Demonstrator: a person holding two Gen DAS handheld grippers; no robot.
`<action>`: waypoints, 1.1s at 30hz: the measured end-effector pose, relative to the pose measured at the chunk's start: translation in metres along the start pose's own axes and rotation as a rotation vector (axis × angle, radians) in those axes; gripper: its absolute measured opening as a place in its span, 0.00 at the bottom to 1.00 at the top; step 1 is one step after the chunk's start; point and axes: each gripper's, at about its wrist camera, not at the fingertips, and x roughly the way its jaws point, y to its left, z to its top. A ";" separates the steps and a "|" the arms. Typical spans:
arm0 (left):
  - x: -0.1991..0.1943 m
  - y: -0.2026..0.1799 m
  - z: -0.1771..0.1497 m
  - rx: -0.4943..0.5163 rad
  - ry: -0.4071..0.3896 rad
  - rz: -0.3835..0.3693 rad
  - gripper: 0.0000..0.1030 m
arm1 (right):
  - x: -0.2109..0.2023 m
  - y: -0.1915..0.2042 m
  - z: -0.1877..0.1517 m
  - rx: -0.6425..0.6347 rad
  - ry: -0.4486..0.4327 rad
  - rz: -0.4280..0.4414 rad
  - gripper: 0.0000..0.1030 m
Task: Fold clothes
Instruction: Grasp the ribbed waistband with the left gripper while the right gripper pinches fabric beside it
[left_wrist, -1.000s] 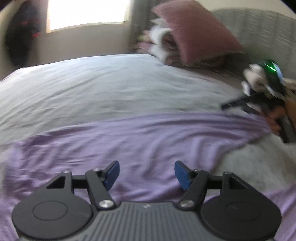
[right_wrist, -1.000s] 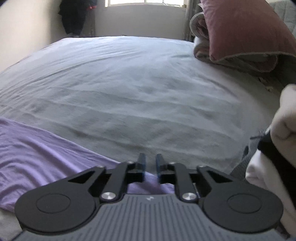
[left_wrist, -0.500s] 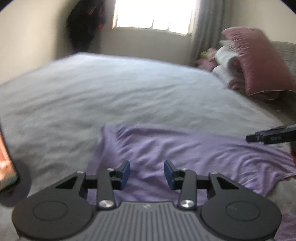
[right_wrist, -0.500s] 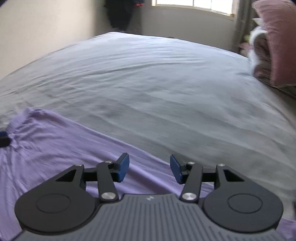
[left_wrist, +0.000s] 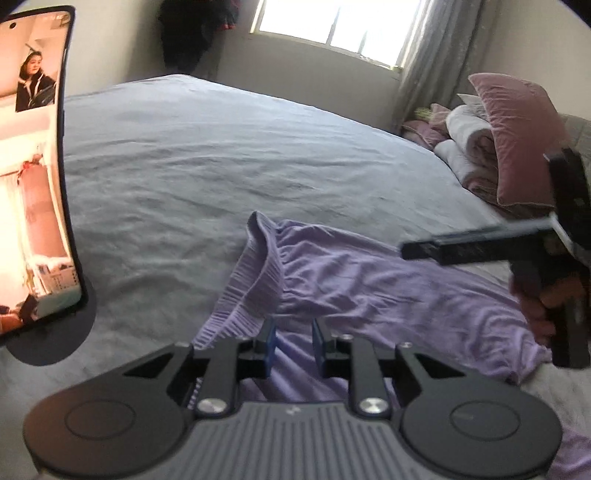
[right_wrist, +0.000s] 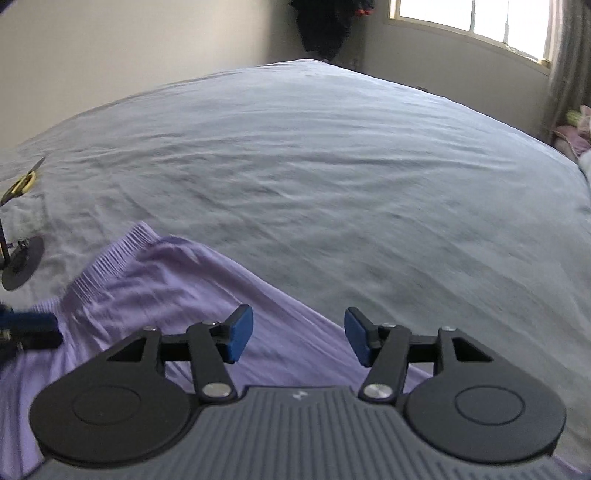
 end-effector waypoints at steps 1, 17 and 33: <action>-0.001 0.000 -0.001 0.006 -0.001 -0.005 0.21 | 0.003 0.003 0.002 -0.005 0.004 0.004 0.60; -0.007 0.025 0.000 -0.053 0.036 0.007 0.15 | 0.045 0.037 0.020 0.018 0.091 -0.003 0.12; -0.001 0.023 0.000 -0.025 0.060 0.083 0.03 | -0.083 0.073 0.035 0.063 -0.086 0.005 0.00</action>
